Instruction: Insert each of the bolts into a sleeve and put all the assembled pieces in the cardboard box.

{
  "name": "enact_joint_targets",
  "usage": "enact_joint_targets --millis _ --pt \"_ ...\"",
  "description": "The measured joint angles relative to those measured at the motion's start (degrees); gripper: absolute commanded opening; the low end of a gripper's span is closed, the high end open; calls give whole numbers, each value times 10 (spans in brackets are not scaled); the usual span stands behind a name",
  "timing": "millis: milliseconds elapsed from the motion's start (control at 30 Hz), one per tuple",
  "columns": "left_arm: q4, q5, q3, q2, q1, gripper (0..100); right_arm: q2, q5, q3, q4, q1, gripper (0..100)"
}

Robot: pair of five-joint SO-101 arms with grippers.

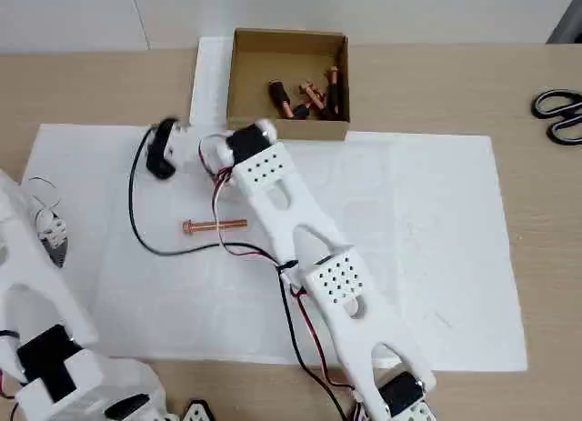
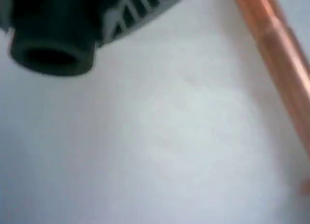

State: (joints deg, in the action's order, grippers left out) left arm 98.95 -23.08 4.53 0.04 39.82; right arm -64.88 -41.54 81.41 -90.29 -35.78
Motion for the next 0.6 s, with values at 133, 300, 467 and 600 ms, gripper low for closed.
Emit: enact_joint_targets --millis 133,300,467,600 --pt "0 0 0 0 -15 6 1 58 76 -16 32 4" --pt "0 0 0 0 -75 6 12 150 119 -31 77 5" --pt "4 -72 -8 0 -141 6 59 269 119 -62 152 5" --pt "-10 -265 -68 -9 -207 7 88 355 119 -76 200 5"
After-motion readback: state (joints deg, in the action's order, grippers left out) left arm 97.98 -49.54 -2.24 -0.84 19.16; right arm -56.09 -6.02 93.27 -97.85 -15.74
